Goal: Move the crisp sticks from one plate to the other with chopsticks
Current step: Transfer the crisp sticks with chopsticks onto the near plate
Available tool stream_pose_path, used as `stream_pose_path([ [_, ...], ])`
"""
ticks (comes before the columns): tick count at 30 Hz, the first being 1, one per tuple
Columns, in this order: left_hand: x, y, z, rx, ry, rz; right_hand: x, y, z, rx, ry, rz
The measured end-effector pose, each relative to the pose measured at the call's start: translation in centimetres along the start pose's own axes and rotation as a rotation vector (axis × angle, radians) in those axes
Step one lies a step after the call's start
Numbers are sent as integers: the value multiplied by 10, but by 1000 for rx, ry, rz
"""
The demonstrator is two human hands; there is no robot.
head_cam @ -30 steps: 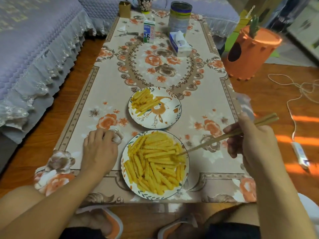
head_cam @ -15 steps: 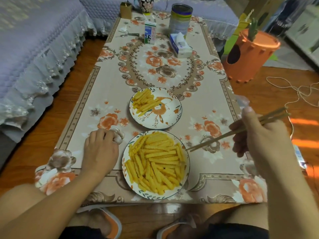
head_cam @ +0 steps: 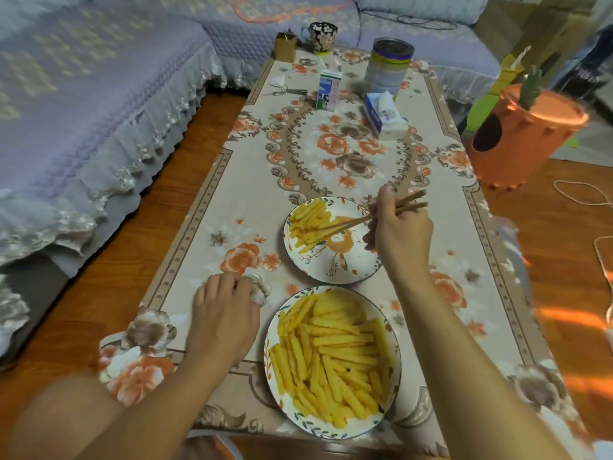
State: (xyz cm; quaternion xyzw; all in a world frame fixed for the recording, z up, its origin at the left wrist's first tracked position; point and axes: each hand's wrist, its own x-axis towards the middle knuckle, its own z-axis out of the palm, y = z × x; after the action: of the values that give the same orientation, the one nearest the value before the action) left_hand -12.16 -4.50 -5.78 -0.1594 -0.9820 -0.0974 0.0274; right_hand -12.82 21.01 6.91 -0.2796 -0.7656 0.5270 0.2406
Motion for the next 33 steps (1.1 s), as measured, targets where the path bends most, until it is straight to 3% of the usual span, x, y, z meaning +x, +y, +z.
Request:
stream_pose_path([
  [7,1,-3,-1,25,-60,-12,7,13,-13,49,65,94],
  [19,0,0,-2,10,-37,-9,13,26,-57,-2,126,0],
  [29,1,-1,0,9,-35,-13,26,30,-37,-177,-77,-127],
  [33,1,0,0,5,-31,-17,22,19,-46,-93,-37,-114],
])
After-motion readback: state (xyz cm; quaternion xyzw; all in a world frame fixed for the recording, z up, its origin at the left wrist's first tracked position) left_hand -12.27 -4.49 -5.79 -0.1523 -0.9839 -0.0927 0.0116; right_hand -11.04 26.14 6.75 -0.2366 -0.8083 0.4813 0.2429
